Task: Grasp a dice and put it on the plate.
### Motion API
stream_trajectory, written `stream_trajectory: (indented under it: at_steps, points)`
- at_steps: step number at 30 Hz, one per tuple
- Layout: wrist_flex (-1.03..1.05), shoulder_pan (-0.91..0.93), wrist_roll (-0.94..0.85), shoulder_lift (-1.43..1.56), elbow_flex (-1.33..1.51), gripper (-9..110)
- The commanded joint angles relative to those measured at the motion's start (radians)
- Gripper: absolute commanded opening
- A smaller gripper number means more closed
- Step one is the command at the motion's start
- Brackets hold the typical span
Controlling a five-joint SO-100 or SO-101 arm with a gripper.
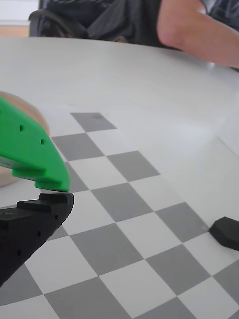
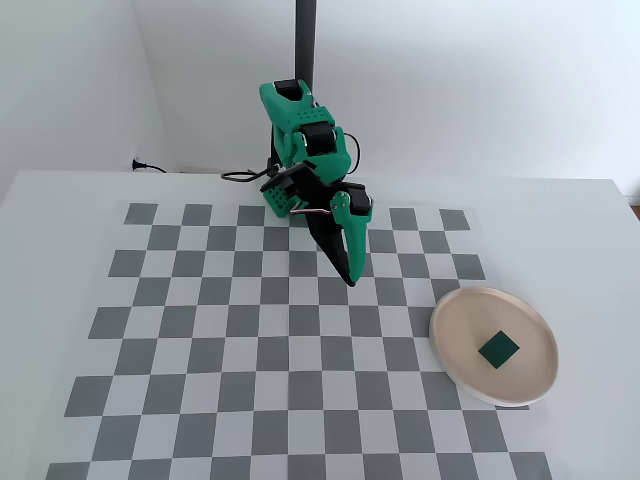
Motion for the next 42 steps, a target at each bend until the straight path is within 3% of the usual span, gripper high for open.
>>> stream_trajectory:
  at_steps: [1, 22, 42]
  points:
    - [0.031, 0.02, 0.046, 0.029, -0.021, -4]
    - [0.126, 0.192, 0.443, 0.031, 0.017, -4]
    - [0.468, 0.288, 0.618, 0.029, -0.005, -4]
